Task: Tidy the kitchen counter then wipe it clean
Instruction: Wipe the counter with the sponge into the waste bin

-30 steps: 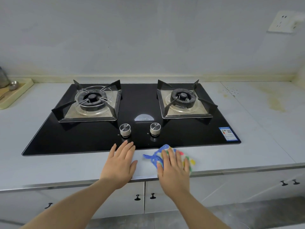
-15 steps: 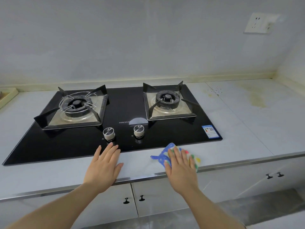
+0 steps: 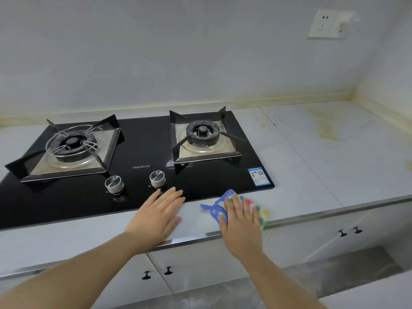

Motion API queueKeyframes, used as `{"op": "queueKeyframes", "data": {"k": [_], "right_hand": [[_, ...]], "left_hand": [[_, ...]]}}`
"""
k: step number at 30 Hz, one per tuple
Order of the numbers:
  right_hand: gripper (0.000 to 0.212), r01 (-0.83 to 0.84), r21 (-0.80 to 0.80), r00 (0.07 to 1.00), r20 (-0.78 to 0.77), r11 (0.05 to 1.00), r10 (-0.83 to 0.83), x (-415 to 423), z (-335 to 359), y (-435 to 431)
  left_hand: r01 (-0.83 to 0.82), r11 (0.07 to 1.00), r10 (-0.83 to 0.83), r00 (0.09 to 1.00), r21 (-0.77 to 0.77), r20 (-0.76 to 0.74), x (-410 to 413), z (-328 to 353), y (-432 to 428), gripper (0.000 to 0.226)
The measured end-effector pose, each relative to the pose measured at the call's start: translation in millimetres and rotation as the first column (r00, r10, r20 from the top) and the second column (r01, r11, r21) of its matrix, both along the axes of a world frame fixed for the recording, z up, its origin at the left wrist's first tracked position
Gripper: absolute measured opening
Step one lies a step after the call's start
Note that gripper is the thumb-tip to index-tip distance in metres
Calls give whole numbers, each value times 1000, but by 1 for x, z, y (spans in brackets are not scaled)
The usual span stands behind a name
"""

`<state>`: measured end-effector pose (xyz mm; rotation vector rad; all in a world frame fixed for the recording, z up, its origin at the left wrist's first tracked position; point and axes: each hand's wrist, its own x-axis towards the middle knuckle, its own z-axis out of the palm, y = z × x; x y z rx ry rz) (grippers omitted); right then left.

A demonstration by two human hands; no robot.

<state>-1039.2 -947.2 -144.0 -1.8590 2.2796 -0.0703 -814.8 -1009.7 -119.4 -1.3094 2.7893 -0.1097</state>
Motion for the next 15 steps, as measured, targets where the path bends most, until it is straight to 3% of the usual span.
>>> {"op": "queueKeyframes", "data": {"k": [4,7,9,11,14,15], "right_hand": [[94,8,-25,999,-36,1000,-9,-56,3,1],[65,302,-3,953,-14,953,-302,-97,8,-1],[56,376,21,927,8,927,-376,-88,13,-6],[64,323,34,946,15,946,-323,-71,10,-8],[108,207,67,978,-27,976,-206,-91,7,-5],[106,235,49,972,-24,971,-234,-108,8,-5]], "left_hand": [[82,996,-83,997,17,9,-55,7,-10,75],[169,982,-166,985,78,-49,-86,2,-19,85],[180,977,-178,984,118,-25,-103,5,-27,69],[188,968,-185,982,164,-32,-122,8,-40,58],[233,954,-225,972,187,-59,-157,13,-63,56],[252,949,-246,968,190,-55,-165,16,-65,56]]}}
